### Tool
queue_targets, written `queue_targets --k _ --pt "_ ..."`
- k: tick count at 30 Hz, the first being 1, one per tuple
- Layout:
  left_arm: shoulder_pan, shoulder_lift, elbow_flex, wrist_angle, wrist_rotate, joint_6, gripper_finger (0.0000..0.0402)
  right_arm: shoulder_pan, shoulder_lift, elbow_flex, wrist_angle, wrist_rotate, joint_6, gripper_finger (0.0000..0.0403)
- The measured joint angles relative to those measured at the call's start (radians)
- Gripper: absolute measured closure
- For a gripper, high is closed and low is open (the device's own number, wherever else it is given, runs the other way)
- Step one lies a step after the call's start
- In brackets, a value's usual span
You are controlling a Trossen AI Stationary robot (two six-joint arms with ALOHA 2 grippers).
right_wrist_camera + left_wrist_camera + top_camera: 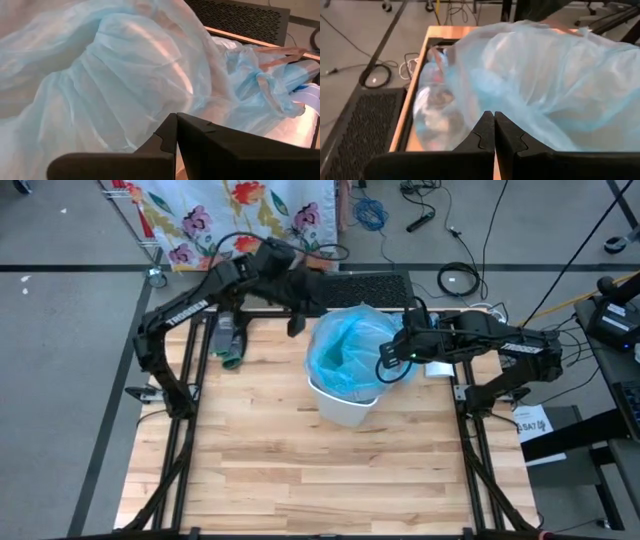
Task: Place trash/remove bag and relplace
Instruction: Insert the new blue trash bag into the trash bin
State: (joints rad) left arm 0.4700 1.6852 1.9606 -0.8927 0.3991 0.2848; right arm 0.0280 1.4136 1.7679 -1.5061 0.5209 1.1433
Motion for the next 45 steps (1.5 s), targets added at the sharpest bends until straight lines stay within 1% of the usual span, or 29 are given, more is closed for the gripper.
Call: queue_targets --k 3,6,8,14,22,25,29,32,38,41,45 --pt "0.038 0.003 -0.005 -0.011 0.046 0.008 0.0401 -0.002 0.002 0.000 0.004 -0.001 0.002 0.0403" --pt "0.057 0.004 -0.020 -0.002 0.138 0.008 0.0401 -0.016 0.003 0.000 0.001 0.015 0.005 0.0403" --pt "0.060 0.003 -0.031 0.000 0.171 0.008 0.0401 -0.017 0.003 0.000 -0.009 0.037 0.023 0.0403" --pt "0.053 0.004 -0.071 0.061 0.203 0.008 0.0401 -0.021 0.002 -0.026 -0.060 0.029 0.108 0.0403" --pt "0.059 0.004 -0.131 0.075 0.199 0.008 0.0401 -0.021 -0.010 -0.129 -0.017 0.031 0.141 0.0403" --pt "0.059 0.017 -0.150 0.077 0.198 0.008 0.0401 -0.021 -0.059 -0.209 0.079 0.033 0.146 0.0403" --pt "0.059 0.049 -0.159 0.074 0.193 -0.004 0.0401 -0.020 -0.142 -0.350 0.250 0.032 0.145 0.0403" --pt "0.060 0.066 -0.174 0.072 0.194 -0.017 0.0401 -0.010 -0.180 -0.446 0.366 0.030 0.145 0.0403" --pt "0.058 0.073 -0.223 0.064 0.196 -0.018 0.0401 0.010 -0.210 -0.620 0.552 0.015 0.180 0.0403" --pt "0.060 0.073 -0.256 0.066 0.221 -0.019 0.0401 0.017 -0.219 -0.697 0.653 -0.005 0.182 0.0402" --pt "0.061 0.073 -0.303 0.066 0.252 -0.027 0.0401 0.031 -0.224 -0.761 0.734 -0.005 0.180 0.0402"
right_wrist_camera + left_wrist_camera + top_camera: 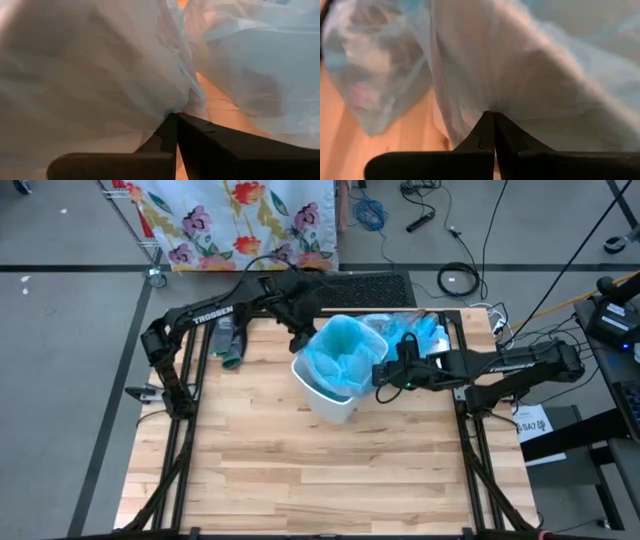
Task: Place trash/remove bag and relplace
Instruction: Insert the new blue trash bag into the trash bin
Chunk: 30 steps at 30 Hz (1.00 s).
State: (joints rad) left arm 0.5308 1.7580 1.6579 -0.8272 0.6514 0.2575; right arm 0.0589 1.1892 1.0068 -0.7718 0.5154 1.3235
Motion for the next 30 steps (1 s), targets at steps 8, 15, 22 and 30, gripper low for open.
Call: queue_targets --k 8,15,22,30 --pt "0.012 -0.003 -0.027 0.002 0.018 -0.045 0.0401 0.020 -0.016 -0.007 -0.011 0.016 0.000 0.0402" --pt "0.050 -0.070 -0.024 0.005 0.028 -0.077 0.0401 0.088 -0.085 -0.008 0.007 0.062 0.001 0.0403" --pt "0.082 -0.149 -0.023 -0.002 0.021 -0.078 0.0401 0.151 -0.157 -0.007 0.011 0.095 -0.001 0.0403" --pt "0.092 -0.226 -0.023 -0.079 0.006 -0.069 0.0401 0.237 -0.208 -0.007 0.093 0.139 -0.067 0.0403"
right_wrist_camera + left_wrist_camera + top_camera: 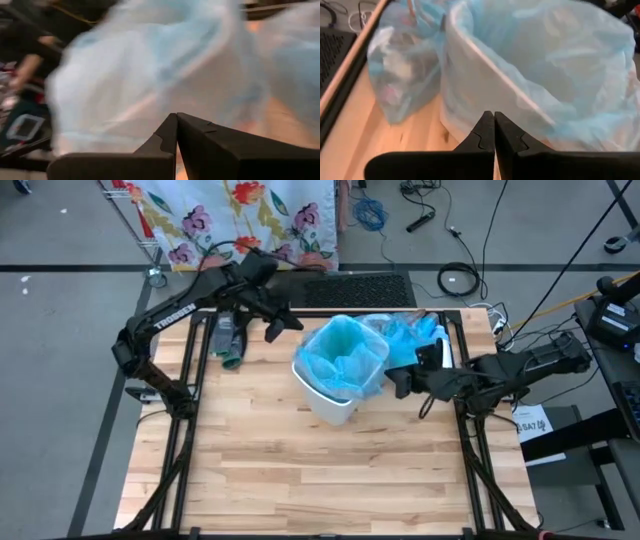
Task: Place trash/remove bag and relplace
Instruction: Insert the new blue trash bag into the trash bin
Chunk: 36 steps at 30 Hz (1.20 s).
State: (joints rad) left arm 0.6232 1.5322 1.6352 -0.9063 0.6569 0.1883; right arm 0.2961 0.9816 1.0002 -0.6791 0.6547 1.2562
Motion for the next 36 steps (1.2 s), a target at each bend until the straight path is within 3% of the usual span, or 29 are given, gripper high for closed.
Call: queue_targets --k 6,12,19,24,30,36 --pt "-0.006 -0.010 0.000 -0.110 -0.008 0.004 0.0401 0.037 0.029 0.001 0.193 -0.005 -0.124 0.0403" --pt "-0.039 -0.017 -0.001 -0.180 -0.008 0.003 0.0401 0.072 0.078 0.001 0.233 -0.026 -0.135 0.0403" --pt "-0.064 -0.091 -0.058 -0.142 -0.041 -0.001 0.0401 0.117 0.091 0.001 0.225 -0.023 -0.130 0.0403" --pt "-0.103 -0.197 -0.217 -0.009 -0.139 -0.074 0.0401 0.165 0.132 0.002 0.219 0.029 -0.113 0.0403" --pt "-0.161 -0.378 -0.413 0.121 -0.199 -0.131 0.0401 0.264 0.212 0.132 0.036 0.157 0.022 0.0403" --pt "-0.171 -0.452 -0.452 0.229 -0.265 -0.130 0.0401 0.295 0.331 0.371 -0.252 0.233 0.126 0.0403"
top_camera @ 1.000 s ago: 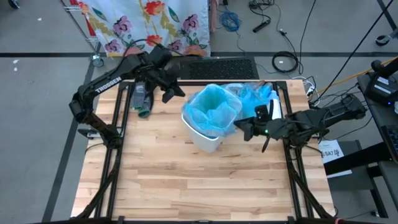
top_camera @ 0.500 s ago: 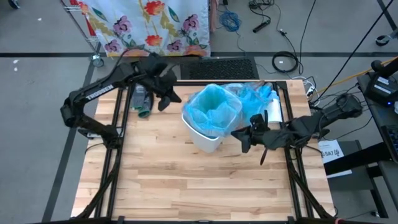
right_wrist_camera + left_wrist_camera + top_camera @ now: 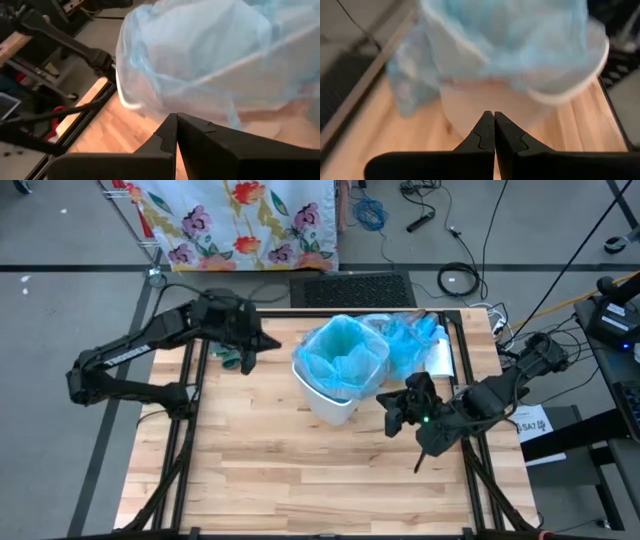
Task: Place trash/remove bag and relplace
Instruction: Insert the new blue trash bag into the trash bin
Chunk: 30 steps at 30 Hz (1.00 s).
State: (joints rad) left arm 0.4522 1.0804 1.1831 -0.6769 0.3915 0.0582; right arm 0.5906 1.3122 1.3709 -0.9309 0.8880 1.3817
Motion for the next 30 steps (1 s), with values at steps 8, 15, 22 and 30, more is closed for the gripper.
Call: queue_targets --k 8,15,22,30 --pt "0.010 0.030 0.000 0.117 -0.030 0.060 0.0401 -0.067 0.115 0.072 -0.018 0.000 -0.009 0.0403" --pt "0.013 0.080 0.000 0.138 -0.029 0.063 0.0401 -0.066 0.185 0.072 -0.019 -0.004 0.069 0.0403" --pt "-0.008 0.110 0.000 0.181 -0.017 0.060 0.0401 -0.058 0.209 0.072 0.038 -0.008 0.076 0.0403" --pt "-0.019 0.111 0.000 0.155 0.084 0.054 0.0401 -0.059 0.208 0.072 0.045 -0.007 0.074 0.0403"
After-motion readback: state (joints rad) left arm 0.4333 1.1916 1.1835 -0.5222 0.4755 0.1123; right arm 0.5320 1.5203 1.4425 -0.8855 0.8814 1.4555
